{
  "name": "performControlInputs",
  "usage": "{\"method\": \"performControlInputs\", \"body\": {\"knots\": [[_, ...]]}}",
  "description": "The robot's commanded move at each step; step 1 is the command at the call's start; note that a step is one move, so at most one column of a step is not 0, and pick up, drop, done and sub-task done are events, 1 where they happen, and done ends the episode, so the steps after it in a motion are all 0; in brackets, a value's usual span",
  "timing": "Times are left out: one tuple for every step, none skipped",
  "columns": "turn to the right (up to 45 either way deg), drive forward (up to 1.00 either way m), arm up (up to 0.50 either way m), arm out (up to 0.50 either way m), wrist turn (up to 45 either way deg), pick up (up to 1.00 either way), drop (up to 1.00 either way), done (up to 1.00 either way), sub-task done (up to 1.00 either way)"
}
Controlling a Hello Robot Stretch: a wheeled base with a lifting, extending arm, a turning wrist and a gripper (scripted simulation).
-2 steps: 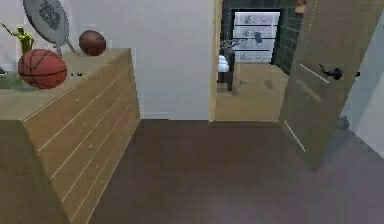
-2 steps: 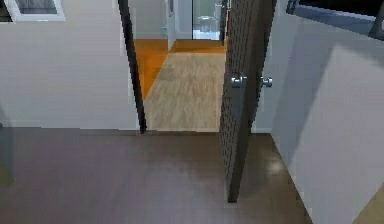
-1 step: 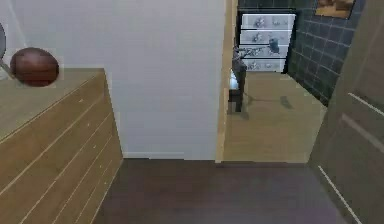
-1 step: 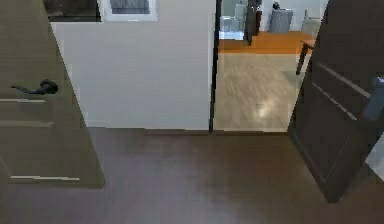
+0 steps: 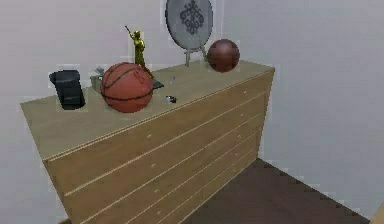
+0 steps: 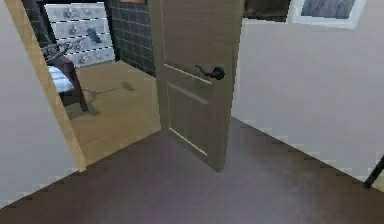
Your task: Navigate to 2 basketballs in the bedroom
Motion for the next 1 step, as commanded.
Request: {"method": "performControlInputs", "body": {"knots": [[-15.0,0.0,0.0,0.0,0.0,0.0,0.0,0.0,0.0]]}}
